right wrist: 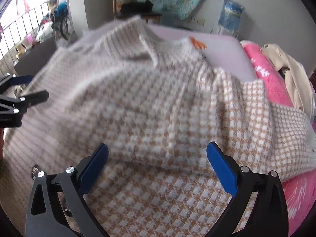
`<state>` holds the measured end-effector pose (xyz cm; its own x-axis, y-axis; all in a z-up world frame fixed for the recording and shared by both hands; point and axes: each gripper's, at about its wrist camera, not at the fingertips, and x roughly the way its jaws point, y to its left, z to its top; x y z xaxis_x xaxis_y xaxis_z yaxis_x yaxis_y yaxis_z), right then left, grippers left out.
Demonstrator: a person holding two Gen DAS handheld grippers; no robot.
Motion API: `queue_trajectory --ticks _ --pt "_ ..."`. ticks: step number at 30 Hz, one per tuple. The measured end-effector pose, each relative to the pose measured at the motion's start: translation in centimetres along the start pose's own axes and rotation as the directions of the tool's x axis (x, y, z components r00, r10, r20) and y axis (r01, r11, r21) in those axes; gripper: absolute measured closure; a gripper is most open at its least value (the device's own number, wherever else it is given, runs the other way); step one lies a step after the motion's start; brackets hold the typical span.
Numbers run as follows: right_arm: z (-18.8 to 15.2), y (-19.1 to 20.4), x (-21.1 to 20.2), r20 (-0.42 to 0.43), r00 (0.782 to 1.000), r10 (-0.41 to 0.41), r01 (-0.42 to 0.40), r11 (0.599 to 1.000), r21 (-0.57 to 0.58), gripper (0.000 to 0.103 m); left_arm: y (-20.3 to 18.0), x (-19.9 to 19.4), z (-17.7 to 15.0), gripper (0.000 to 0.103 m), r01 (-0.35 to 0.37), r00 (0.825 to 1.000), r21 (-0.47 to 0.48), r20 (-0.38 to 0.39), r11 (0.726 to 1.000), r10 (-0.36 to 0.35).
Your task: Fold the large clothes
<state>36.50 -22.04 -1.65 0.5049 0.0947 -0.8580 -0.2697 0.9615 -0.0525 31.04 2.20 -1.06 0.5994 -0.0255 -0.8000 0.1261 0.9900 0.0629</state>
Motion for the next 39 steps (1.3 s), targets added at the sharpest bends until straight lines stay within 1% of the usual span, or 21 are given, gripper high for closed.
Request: queue_trajectory --ticks 2,4,5,6,9,14,17,19,20,23,24,26,28,29,31,32,34,35,36,37,39 --pt "-0.3 -0.2 0.7 -0.033 0.999 0.005 -0.004 1.0 0.005 0.006 -0.3 1.4 -0.2 0.008 0.008 0.999 0.003 -0.034 1.0 -0.008" --pt "-0.5 -0.7 -0.3 -0.016 1.0 0.01 -0.01 1.0 0.027 0.006 -0.5 3.0 -0.5 0.007 0.0 0.996 0.003 -0.086 1.0 0.0" --pt "-0.5 -0.9 -0.9 -0.003 1.0 0.014 -0.014 0.999 0.034 0.006 -0.2 3.0 -0.6 0.007 0.008 0.998 -0.017 -0.07 1.0 -0.009" --pt "-0.5 -1.6 -1.9 0.019 1.0 0.02 -0.021 0.999 0.049 0.006 0.0 3.1 -0.6 0.007 0.016 0.997 -0.033 -0.07 0.999 -0.018" --pt "-0.3 -4.3 -4.0 0.05 0.999 -0.005 0.0 0.995 0.104 0.006 0.0 3.1 -0.8 0.007 0.018 0.997 -0.029 -0.068 0.999 -0.02" --pt "-0.9 -11.2 -6.4 0.048 0.997 -0.062 0.048 0.966 0.254 0.006 -0.1 3.2 -1.0 0.007 0.025 0.997 -0.034 -0.067 0.999 -0.027" --pt "-1.9 -16.2 -8.3 0.04 0.993 -0.113 0.092 0.931 0.352 0.006 0.2 3.1 -1.2 0.007 0.023 0.998 -0.036 -0.066 0.999 -0.025" --pt "-2.6 -20.2 -9.7 0.029 0.988 -0.154 0.128 0.9 0.417 0.006 0.0 3.2 -1.1 0.007 0.024 0.997 -0.034 -0.067 0.999 -0.026" --pt "-2.8 -21.6 -10.1 0.021 0.985 -0.172 0.145 0.887 0.439 0.006 -0.1 3.2 -1.1 0.007 0.024 0.997 -0.034 -0.069 0.999 -0.026" --pt "-4.0 -27.7 -11.4 -0.033 0.972 -0.233 0.216 0.825 0.522 0.006 0.0 3.4 -0.9 0.007 0.024 0.997 -0.034 -0.073 0.999 -0.027" --pt "-4.4 -29.2 -11.6 -0.05 0.968 -0.245 0.232 0.808 0.541 0.006 0.0 3.4 -0.9 0.007 0.025 0.997 -0.033 -0.077 0.999 -0.028" --pt "-5.4 -33.1 -11.9 -0.091 0.958 -0.273 0.271 0.754 0.599 0.006 0.1 3.2 -0.7 0.007 0.025 0.996 -0.032 -0.087 0.999 -0.027" --pt "-6.2 -36.1 -11.7 -0.108 0.963 -0.246 0.254 0.708 0.659 0.006 0.1 3.3 -0.8 0.006 0.022 0.996 -0.03 -0.088 0.999 -0.025" --pt "-6.9 -37.9 -11.5 -0.116 0.966 -0.233 0.246 0.669 0.701 0.006 0.0 3.4 -0.8 0.006 0.022 0.996 -0.029 -0.09 0.999 -0.024" --pt "-8.0 -40.4 -10.9 -0.121 0.973 -0.197 0.218 0.611 0.761 0.006 0.0 3.6 -0.7 0.006 0.021 0.995 -0.029 -0.094 0.999 -0.023" --pt "-8.5 -41.6 -10.4 -0.124 0.975 -0.184 0.209 0.574 0.792 0.009 0.0 3.6 -0.8 0.006 0.02 0.995 -0.027 -0.095 0.999 -0.023" --pt "-9.2 -43.0 -9.5 -0.123 0.981 -0.148 0.183 0.525 0.831 0.011 -0.1 3.6 -0.8 0.006 0.022 0.995 -0.027 -0.093 0.999 -0.024" --pt "-9.7 -43.9 -8.8 -0.12 0.985 -0.125 0.167 0.492 0.855 0.011 0.0 3.6 -0.8 0.006 0.021 0.995 -0.027 -0.092 0.999 -0.024" --pt "-9.9 -44.3 -8.4 -0.121 0.986 -0.119 0.163 0.475 0.865 0.013 0.0 3.6 -0.7 0.006 0.021 0.995 -0.028 -0.094 0.999 -0.023" --pt "-10.2 -45.0 -7.7 -0.115 0.988 -0.103 0.15 0.448 0.881 0.014 0.0 3.7 -0.7 0.006 0.021 0.995 -0.029 -0.096 0.999 -0.023" --pt "-10.5 -45.9 -6.7 -0.108 0.991 -0.085 0.134 0.414 0.9 0.016 0.0 3.8 -0.7 0.006 0.021 0.995 -0.029 -0.099 0.999 -0.024"
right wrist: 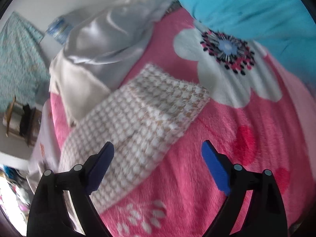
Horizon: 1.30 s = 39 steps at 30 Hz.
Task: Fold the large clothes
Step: 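Grasp the cardigan sleeve on the pink blanket with the right tool and lift it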
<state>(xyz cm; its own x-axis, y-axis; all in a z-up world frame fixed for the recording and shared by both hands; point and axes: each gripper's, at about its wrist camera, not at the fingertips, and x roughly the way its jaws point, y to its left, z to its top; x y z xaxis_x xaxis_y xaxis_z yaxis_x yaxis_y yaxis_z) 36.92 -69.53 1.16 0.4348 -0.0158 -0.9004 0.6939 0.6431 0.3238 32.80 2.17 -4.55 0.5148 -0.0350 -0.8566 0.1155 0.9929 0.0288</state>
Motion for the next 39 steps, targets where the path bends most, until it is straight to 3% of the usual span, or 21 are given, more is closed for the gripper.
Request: queue_trajectory --ticks 6,10,17,20,25,31,35,39 --pt "1.8 -2.3 2.8 -0.013 0.999 0.049 -0.047 0.99 0.134 0.026 -0.1 0.1 0.2 0.006 -0.001 1.0 0.001 -0.008 1.0 0.001" --pt "2.1 -2.8 3.6 0.014 0.999 0.051 -0.052 0.986 0.159 0.032 -0.2 0.2 0.1 0.006 -0.001 1.0 -0.002 -0.011 1.0 0.0" --pt "1.9 -2.5 2.6 0.074 0.997 0.028 -0.038 0.99 0.135 0.073 -0.1 0.2 0.3 0.006 -0.001 1.0 0.002 -0.009 1.0 0.001" --pt "1.4 -1.2 0.5 0.139 0.99 0.01 -0.021 0.997 0.079 0.077 -0.2 0.2 0.4 0.006 -0.001 1.0 0.001 -0.009 1.0 0.001" --pt "0.3 2.5 -5.3 0.273 0.962 0.023 -0.008 0.999 -0.053 0.079 -0.1 0.2 0.3 0.006 0.005 1.0 0.003 0.0 1.0 -0.005" --pt "-2.4 8.8 -13.2 0.388 0.912 0.136 -0.049 0.973 -0.227 0.079 0.3 -0.5 0.1 0.007 0.028 0.999 0.006 0.029 1.0 -0.028" --pt "-5.9 14.8 -18.2 0.429 0.87 0.244 -0.072 0.923 -0.379 0.08 0.6 -2.5 -0.5 0.007 0.047 0.996 0.003 0.079 0.999 -0.047" --pt "-10.0 21.0 -21.3 0.403 0.841 0.36 -0.123 0.854 -0.505 0.082 1.6 -5.0 -1.7 0.008 0.088 0.99 -0.006 0.111 0.996 -0.086"
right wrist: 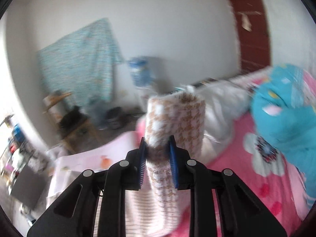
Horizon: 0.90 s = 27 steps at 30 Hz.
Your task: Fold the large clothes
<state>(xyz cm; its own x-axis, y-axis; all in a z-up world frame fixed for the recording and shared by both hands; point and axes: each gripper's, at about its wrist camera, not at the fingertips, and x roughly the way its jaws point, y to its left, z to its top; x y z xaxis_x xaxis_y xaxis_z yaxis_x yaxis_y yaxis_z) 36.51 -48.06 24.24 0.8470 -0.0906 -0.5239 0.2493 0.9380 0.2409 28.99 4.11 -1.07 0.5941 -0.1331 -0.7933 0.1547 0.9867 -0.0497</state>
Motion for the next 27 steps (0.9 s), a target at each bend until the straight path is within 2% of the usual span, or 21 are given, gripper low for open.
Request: queue_trajectory --ticks 2,5,9,11,13,14,15,16,17,18,20,23,26,27 --pt "-0.1 4.0 -0.7 0.007 0.998 0.062 -0.061 0.997 -0.044 0.082 0.7 -1.8 -0.7 0.008 0.018 0.999 -0.004 0.028 1.0 -0.018" --pt "-0.9 10.9 -1.1 -0.003 0.983 0.185 -0.184 0.976 -0.113 0.082 1.8 -5.0 -2.0 0.008 0.057 0.995 0.006 0.081 0.998 -0.057" --pt "-4.8 21.4 -0.8 -0.062 0.939 0.338 -0.343 0.906 -0.248 0.082 2.8 -8.0 -3.6 0.009 0.087 0.99 0.009 0.11 0.996 -0.087" --pt "-7.7 26.0 -0.3 -0.128 0.911 0.393 -0.413 0.858 -0.306 0.08 3.3 -8.5 -3.9 0.009 0.095 0.989 0.003 0.111 0.995 -0.095" --pt "-11.7 30.5 1.3 -0.246 0.86 0.447 -0.509 0.791 -0.34 0.065 4.0 -8.9 -4.6 0.009 0.129 0.987 -0.011 0.102 0.992 -0.127" --pt "-14.5 32.9 2.8 -0.371 0.804 0.465 -0.583 0.738 -0.339 0.04 4.2 -9.1 -4.9 0.009 0.14 0.985 -0.017 0.099 0.99 -0.138" --pt "-16.2 34.1 3.5 -0.437 0.771 0.463 -0.616 0.715 -0.329 0.035 4.5 -9.4 -5.5 0.009 0.157 0.983 -0.024 0.1 0.987 -0.154" --pt "-18.1 35.1 4.4 -0.507 0.73 0.459 -0.651 0.693 -0.31 0.035 4.7 -9.3 -5.6 0.009 0.168 0.981 -0.026 0.1 0.985 -0.165" --pt "-19.9 35.7 5.2 -0.574 0.68 0.457 -0.688 0.668 -0.284 0.035 4.7 -8.9 -5.3 0.009 0.176 0.98 -0.028 0.101 0.984 -0.173" --pt "-20.7 35.6 5.3 -0.589 0.667 0.456 -0.697 0.661 -0.277 0.035 4.9 -8.7 -5.3 0.009 0.186 0.978 -0.033 0.104 0.982 -0.182" --pt "-21.2 34.4 5.5 -0.585 0.679 0.444 -0.686 0.668 -0.29 0.035 5.2 -8.5 -5.1 0.01 0.202 0.974 -0.044 0.109 0.978 -0.196" --pt "-18.9 30.9 7.0 -0.538 0.736 0.411 -0.62 0.729 -0.29 0.033 6.1 -8.1 -4.0 0.017 0.237 0.965 -0.064 0.134 0.969 -0.227" --pt "-16.4 24.6 8.7 -0.485 0.801 0.351 -0.515 0.818 -0.258 0.031 6.9 -6.7 -1.8 0.029 0.262 0.958 -0.104 0.15 0.959 -0.245" --pt "-15.7 21.9 9.7 -0.467 0.828 0.309 -0.456 0.857 -0.242 0.031 7.2 -5.8 -0.8 0.032 0.271 0.956 -0.127 0.148 0.954 -0.252"
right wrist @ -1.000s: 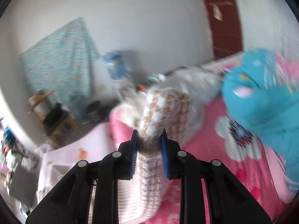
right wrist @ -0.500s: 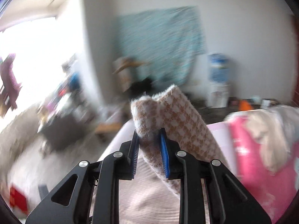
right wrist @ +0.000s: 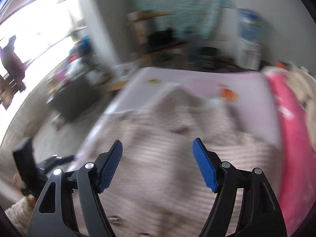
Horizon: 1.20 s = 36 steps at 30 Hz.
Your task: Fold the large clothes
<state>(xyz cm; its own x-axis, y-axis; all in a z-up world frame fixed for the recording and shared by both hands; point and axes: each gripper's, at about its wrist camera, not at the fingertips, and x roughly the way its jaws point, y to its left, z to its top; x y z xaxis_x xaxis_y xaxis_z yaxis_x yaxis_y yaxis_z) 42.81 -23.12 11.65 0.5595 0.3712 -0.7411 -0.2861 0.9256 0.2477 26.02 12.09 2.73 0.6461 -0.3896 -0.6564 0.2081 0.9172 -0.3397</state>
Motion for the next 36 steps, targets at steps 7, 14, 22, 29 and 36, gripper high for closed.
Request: queue_trajectory --ticks 7,14,22,29,36 --pt "-3.6 -14.4 0.4 -0.045 0.991 -0.123 0.131 0.945 0.3 0.031 2.9 9.6 5.0 0.075 -0.116 0.979 -0.088 -0.179 0.989 0.099" --pt "-6.5 -18.6 2.6 -0.084 0.989 -0.123 0.146 0.918 0.37 0.031 0.8 8.2 5.0 0.1 -0.134 0.985 0.019 -0.109 0.991 0.135" --pt "-6.7 -16.7 5.3 -0.121 0.985 -0.12 0.149 0.95 0.273 0.031 1.3 3.8 3.7 0.1 -0.239 0.971 -0.007 -0.024 0.971 0.239" --pt "-6.9 -15.6 6.0 -0.126 0.986 -0.111 0.139 0.961 0.239 0.031 2.1 3.5 2.1 0.1 -0.287 0.958 -0.058 0.008 0.956 0.288" --pt "-7.5 -15.5 7.3 -0.157 0.978 -0.137 0.168 0.963 0.213 0.031 2.4 5.5 1.8 0.1 -0.346 0.938 -0.003 -0.03 0.938 0.346"
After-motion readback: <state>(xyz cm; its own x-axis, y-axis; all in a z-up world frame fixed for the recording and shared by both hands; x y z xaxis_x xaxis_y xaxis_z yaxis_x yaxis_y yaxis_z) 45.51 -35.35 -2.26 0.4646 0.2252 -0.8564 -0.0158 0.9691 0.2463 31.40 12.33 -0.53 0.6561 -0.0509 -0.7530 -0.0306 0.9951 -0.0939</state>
